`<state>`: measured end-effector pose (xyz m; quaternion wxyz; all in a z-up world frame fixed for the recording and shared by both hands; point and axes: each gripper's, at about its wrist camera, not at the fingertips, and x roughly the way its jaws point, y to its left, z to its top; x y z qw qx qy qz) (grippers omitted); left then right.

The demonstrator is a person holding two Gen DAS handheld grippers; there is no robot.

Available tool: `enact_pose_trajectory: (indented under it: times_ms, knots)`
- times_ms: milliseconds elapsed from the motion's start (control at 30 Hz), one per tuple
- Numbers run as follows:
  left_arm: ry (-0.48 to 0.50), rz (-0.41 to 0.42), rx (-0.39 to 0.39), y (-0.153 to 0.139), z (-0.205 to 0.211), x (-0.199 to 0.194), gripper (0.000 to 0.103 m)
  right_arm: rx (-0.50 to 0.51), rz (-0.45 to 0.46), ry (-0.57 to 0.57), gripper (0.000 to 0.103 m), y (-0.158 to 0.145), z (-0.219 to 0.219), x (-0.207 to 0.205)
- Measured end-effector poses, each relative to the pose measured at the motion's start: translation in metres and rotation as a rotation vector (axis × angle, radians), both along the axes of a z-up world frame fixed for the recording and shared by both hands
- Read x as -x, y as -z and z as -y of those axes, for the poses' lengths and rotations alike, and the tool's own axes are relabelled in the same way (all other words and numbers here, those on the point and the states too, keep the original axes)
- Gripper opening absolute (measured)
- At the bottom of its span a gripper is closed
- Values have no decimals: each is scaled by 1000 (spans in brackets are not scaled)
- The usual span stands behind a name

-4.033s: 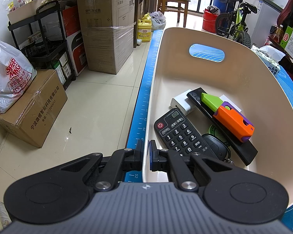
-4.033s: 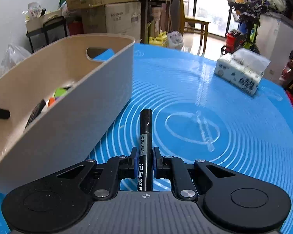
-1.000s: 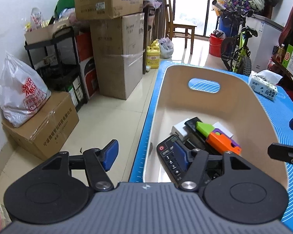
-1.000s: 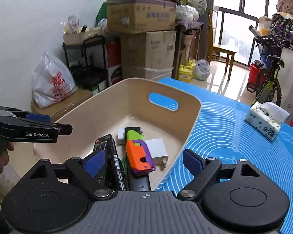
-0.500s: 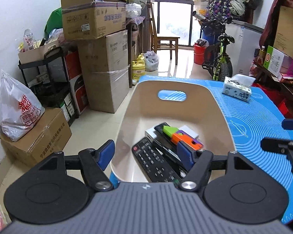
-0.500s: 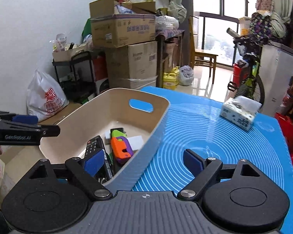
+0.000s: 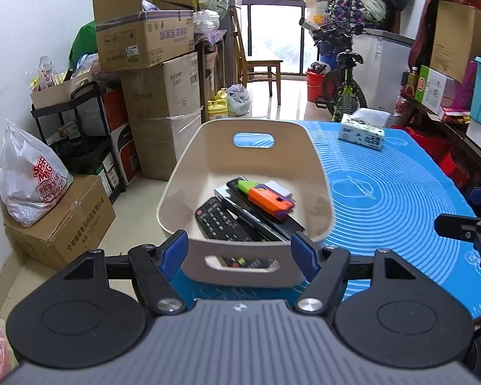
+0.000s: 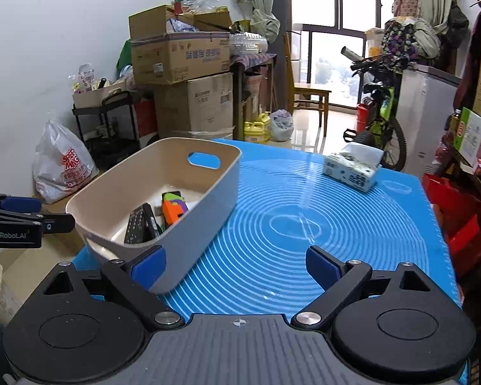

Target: Organize rigid objects

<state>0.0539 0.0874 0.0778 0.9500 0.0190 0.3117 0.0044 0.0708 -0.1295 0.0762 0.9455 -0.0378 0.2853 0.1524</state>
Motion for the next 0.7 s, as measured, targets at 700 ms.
enact_pose_trajectory:
  times_ms: [700]
  knots:
    - [52, 6, -8, 15, 47, 83, 72, 14, 59, 90, 97, 23, 42, 112]
